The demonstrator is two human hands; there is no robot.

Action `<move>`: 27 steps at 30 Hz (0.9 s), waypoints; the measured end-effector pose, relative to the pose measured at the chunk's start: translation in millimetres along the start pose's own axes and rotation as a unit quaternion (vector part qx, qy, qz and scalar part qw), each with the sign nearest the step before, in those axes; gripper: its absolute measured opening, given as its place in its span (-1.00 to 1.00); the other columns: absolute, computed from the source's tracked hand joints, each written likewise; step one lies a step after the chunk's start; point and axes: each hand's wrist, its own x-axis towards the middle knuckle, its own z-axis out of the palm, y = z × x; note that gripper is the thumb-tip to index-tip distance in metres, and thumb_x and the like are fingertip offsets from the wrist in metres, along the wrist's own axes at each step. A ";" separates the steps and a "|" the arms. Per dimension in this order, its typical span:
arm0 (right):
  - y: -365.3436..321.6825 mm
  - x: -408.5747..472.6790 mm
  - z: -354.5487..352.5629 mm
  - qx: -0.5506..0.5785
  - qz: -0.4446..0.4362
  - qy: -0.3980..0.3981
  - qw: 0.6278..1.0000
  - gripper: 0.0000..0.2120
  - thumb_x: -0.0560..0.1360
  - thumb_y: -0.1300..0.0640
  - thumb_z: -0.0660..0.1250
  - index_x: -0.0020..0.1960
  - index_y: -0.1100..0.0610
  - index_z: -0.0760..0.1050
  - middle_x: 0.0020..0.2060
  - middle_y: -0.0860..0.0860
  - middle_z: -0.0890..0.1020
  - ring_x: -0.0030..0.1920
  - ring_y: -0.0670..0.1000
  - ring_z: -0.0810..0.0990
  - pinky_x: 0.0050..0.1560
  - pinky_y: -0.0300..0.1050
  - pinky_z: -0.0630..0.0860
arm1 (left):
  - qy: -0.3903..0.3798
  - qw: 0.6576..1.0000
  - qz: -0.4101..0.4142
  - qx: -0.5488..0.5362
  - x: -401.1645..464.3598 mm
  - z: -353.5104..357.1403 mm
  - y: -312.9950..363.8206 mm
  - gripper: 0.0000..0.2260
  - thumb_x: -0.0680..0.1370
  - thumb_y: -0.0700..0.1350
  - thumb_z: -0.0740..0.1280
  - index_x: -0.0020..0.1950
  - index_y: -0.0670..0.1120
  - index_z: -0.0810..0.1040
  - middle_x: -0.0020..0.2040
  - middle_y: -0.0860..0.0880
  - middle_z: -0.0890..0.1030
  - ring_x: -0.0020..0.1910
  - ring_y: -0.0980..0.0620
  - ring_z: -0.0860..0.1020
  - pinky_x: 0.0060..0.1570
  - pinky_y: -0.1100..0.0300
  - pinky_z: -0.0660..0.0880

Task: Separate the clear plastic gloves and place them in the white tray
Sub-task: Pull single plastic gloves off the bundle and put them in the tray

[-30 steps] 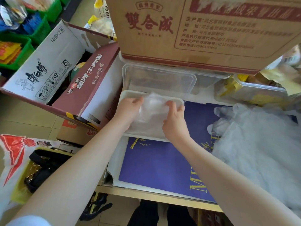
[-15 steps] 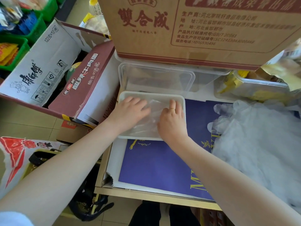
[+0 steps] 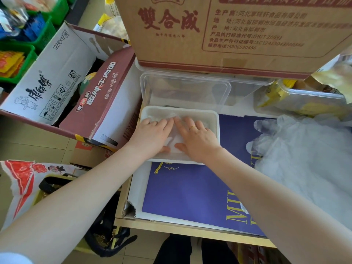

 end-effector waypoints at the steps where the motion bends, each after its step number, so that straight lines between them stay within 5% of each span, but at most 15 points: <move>1: 0.8 1.5 -1.3 0.001 0.017 0.002 1.000 -0.30 0.57 -0.19 0.06 0.53 0.00 -0.24 0.48 0.04 0.04 0.38 0.12 0.17 0.25 -0.03 0.32 | -0.002 1.000 0.001 -0.004 0.4 0.3 -0.8 -0.14 0.48 0.23 0.25 0.52 -0.18 -0.12 0.33 -0.09 0.36 0.20 -0.09 0.48 0.12 0.09 0.34; 4: -1.7 3.9 -2.6 -0.043 0.046 -0.012 0.998 -0.28 0.55 -0.24 0.05 0.53 0.07 -0.14 0.45 0.07 0.10 0.34 0.12 0.23 0.18 -0.06 0.33 | -0.034 0.999 0.002 -0.019 0.0 -5.1 -3.0 -0.13 0.48 0.24 0.26 0.52 -0.20 -0.12 0.35 -0.11 0.36 0.18 -0.11 0.48 0.06 0.08 0.40; 8: -8.8 -0.8 -5.6 -0.114 0.093 -0.032 0.989 -0.09 0.40 -0.42 0.14 0.46 0.23 0.09 0.35 0.09 0.23 0.26 0.09 0.30 0.08 -0.10 0.26 | -0.059 0.998 0.005 -0.024 -1.9 -2.7 -0.1 -0.24 0.45 0.27 0.28 0.44 -0.21 0.18 0.28 -0.09 0.44 0.23 -0.10 0.45 0.10 0.09 0.34; 10: -5.9 -4.2 -8.1 -0.160 0.100 -0.047 0.981 -0.05 0.35 -0.48 0.14 0.44 0.22 0.17 0.37 0.07 0.19 0.26 0.09 0.26 0.15 -0.10 0.22 | -0.040 0.999 0.004 0.006 -5.6 -4.3 0.1 -0.27 0.26 0.34 0.41 0.18 -0.19 0.50 0.08 -0.09 0.51 0.09 -0.11 0.49 0.01 0.11 0.39; 12: -0.8 -7.6 -12.1 -0.213 0.088 -0.056 0.971 -0.10 0.35 -0.49 0.11 0.39 0.18 0.29 0.38 0.06 0.16 0.28 0.08 0.21 0.25 -0.08 0.16 | -0.009 1.000 -0.012 0.016 -6.3 -7.5 -0.2 -0.30 0.08 0.36 0.49 -0.07 -0.18 0.61 -0.07 -0.10 0.53 -0.07 -0.12 0.53 -0.07 0.13 0.44; 16: 14.2 -17.5 -17.8 -0.219 0.057 -0.057 0.972 -0.30 0.42 -0.36 0.18 0.31 0.16 0.40 0.34 0.08 0.28 0.35 0.07 0.20 0.43 0.08 -0.08 | -0.058 0.997 -0.040 -0.026 -6.6 -0.9 6.6 -0.29 0.38 0.26 0.36 0.33 -0.18 0.32 0.25 -0.14 0.36 0.23 -0.14 0.41 0.26 0.10 0.23; 20: 26.8 -25.8 -10.4 -0.210 0.040 -0.017 0.977 -0.46 0.49 -0.12 0.24 0.31 0.23 0.35 0.20 0.07 0.44 0.38 0.08 0.21 0.42 0.23 -0.27 | -0.080 0.994 -0.059 -0.048 -4.9 -4.1 8.3 -0.28 0.37 0.29 0.35 0.33 -0.15 0.27 0.27 -0.14 0.35 0.24 -0.14 0.40 0.32 0.10 0.15; 24: 28.5 -24.8 -8.4 -0.213 0.040 -0.028 0.976 -0.37 0.50 -0.14 0.21 0.39 0.26 0.23 0.35 0.10 0.32 0.48 0.09 0.03 0.41 0.23 -0.29 | -0.101 0.991 -0.068 -0.047 -2.0 -10.6 6.5 -0.21 0.33 0.33 0.36 0.35 -0.14 0.26 0.25 -0.13 0.38 0.22 -0.14 0.43 0.32 0.09 0.16; 27: 31.5 -34.1 -12.1 -0.107 0.009 0.055 0.993 -0.43 0.44 -0.11 0.34 0.30 0.23 0.39 0.34 0.12 0.36 0.45 0.15 0.14 0.46 0.15 -0.09 | -0.087 0.991 -0.089 -0.051 -5.8 -15.9 11.3 -0.33 0.40 0.27 0.33 0.33 -0.13 0.33 0.28 -0.11 0.37 0.30 -0.13 0.33 0.36 0.06 0.11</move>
